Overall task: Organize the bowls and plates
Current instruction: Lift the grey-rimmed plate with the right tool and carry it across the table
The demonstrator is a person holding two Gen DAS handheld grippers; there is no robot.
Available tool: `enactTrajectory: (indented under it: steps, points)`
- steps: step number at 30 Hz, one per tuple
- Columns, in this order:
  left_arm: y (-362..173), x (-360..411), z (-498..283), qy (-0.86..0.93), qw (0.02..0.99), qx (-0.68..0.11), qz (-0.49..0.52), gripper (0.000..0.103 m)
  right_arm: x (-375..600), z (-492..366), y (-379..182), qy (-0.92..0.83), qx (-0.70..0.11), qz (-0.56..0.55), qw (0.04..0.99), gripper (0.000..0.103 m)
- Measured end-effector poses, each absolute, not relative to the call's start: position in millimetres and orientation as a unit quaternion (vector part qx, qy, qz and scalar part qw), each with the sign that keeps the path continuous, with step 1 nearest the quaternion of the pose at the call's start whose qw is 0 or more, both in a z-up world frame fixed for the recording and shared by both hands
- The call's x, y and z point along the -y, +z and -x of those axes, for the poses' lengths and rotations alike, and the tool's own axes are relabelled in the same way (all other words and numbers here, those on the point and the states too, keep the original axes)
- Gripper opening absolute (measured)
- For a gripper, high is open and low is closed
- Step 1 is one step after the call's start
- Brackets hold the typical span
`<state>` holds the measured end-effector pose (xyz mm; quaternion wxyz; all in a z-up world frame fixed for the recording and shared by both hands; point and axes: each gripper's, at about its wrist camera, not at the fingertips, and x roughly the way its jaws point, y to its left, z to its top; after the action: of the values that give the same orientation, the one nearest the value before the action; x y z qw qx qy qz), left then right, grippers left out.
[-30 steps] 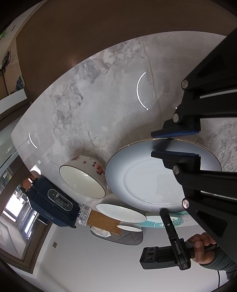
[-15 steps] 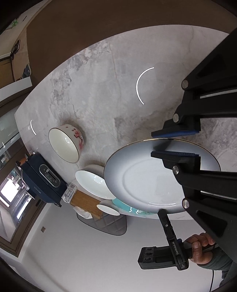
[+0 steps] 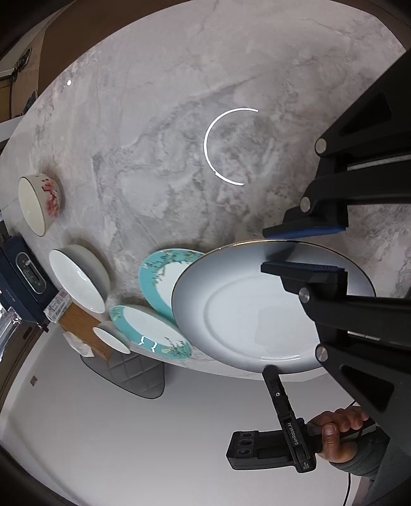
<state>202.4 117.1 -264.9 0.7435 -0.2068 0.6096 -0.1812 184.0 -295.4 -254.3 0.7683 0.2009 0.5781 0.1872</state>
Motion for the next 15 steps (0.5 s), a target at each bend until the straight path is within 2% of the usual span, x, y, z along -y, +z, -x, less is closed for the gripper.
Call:
enactTrajectory:
  steps: [15]
  points:
    - [-321.0, -145.3, -140.7, -0.184, 0.718, -0.641, 0.2, 0.013, 258.2, -127.2, -289.4, 0.176, -0.61, -0.173, 0.752, 0.018]
